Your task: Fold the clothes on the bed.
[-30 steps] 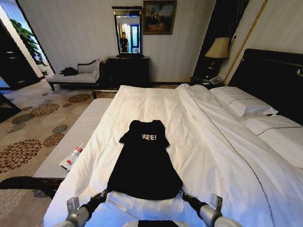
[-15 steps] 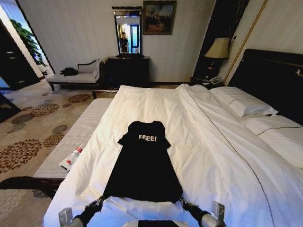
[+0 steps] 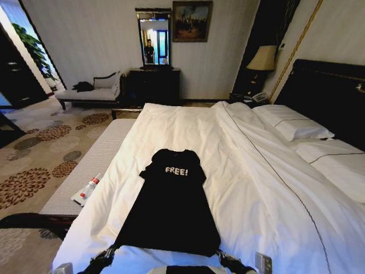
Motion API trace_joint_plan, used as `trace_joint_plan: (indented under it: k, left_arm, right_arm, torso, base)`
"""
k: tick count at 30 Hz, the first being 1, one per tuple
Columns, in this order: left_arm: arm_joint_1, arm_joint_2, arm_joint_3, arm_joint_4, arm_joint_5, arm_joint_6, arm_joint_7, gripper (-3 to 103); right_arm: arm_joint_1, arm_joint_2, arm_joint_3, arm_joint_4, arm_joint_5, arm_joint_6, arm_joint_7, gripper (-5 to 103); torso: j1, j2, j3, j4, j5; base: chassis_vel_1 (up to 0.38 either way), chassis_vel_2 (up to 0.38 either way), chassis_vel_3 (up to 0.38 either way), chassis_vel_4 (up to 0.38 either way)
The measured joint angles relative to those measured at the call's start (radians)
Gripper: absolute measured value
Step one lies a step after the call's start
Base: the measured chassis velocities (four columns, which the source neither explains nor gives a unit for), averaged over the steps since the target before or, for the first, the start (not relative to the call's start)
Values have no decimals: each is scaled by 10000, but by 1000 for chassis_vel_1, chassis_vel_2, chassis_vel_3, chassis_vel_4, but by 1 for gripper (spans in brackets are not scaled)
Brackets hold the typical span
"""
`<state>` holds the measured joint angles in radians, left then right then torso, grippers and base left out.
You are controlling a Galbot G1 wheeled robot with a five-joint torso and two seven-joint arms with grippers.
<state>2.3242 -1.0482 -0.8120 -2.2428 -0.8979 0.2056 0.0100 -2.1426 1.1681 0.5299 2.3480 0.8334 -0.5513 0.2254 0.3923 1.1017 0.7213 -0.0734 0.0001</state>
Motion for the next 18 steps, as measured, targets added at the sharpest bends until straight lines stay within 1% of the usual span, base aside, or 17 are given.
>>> trace_joint_plan:
  k: [7, 13, 18]
  left_arm:
    - [331, -135, 12, -37, 227, -105, -62, 0]
    - [465, -219, 236, 79, 459, -214, -86, 0]
    - [259, -328, 534, 326, 533, -249, -148, 0]
  right_arm:
    - [-53, -96, -125, 20, -209, -152, 132, 0]
    - [-125, -126, -294, 47, -474, -200, 168, 0]
    - [70, -48, -451, -268, -610, 53, 181, 0]
  torso:
    - [0, 1, 0, 0, -1]
    - [0, 1, -1, 0, -1]
    - [-1, 0, 0, -1, -1]
  base:
    - [0, 0, 0, 0]
    - [0, 0, 0, 0]
    - [0, 0, 0, 0]
